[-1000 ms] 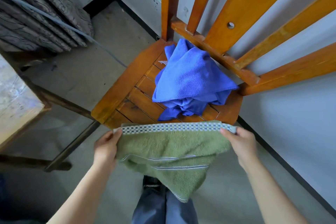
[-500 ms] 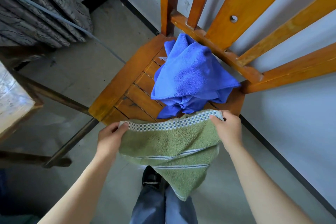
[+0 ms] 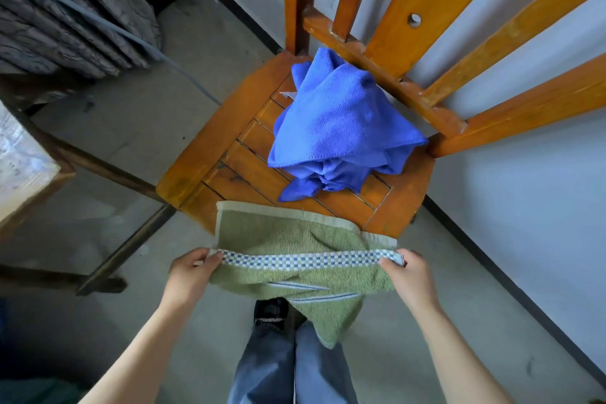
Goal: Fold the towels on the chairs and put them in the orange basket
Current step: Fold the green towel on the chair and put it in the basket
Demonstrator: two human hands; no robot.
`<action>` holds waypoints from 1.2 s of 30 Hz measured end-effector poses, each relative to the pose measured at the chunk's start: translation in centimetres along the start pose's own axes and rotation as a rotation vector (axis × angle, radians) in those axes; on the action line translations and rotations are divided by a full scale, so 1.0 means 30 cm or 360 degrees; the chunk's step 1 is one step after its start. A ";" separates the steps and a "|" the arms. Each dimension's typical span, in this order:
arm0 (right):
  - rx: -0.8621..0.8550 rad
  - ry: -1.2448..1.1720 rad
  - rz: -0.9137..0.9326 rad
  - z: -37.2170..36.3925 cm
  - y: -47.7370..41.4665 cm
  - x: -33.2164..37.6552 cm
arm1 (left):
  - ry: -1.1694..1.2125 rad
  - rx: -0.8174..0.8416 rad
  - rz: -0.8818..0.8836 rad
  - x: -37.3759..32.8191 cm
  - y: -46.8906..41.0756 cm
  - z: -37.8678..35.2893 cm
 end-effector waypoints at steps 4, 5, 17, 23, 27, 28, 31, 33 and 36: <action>-0.0422 0.0640 0.0380 0.007 0.016 0.021 | -0.0152 -0.0109 -0.0153 -0.042 0.011 0.011; -0.0523 0.0691 0.0545 0.012 0.023 0.032 | -0.0162 -0.0158 -0.0206 -0.058 0.016 0.019; -0.0330 -0.0223 0.0237 0.011 -0.101 0.071 | -0.0598 -0.0137 -0.0320 -0.220 -0.174 -0.033; -0.0507 -0.0098 -0.0160 -0.052 -0.098 0.023 | -0.0732 -0.0288 -0.0201 -0.184 -0.178 -0.058; -0.0405 0.0018 -0.0150 -0.052 -0.081 0.019 | -0.0624 -0.0291 -0.0136 -0.184 -0.155 -0.075; -0.0371 0.0015 -0.0137 -0.043 -0.075 0.021 | -0.0574 -0.0301 -0.0118 -0.189 -0.157 -0.072; -0.0237 -0.0079 -0.0082 0.001 -0.062 0.038 | -0.0629 -0.0166 -0.0126 -0.210 -0.161 -0.059; -0.0101 -0.0130 -0.0043 0.047 -0.046 0.065 | -0.0648 -0.0058 -0.0139 -0.211 -0.156 -0.038; 0.0233 0.0073 0.0083 0.147 0.001 0.103 | -0.0508 -0.0006 -0.0260 -0.234 -0.097 0.043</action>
Point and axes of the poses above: each hand's wrist, its own y-axis away from the middle knuckle, its own z-axis out of the back of the hand, x = y × z, the point moved 2 cm from there along -y, towards the middle knuckle, and after that the axes turned 6 degrees about x, right-handed, at the moved point
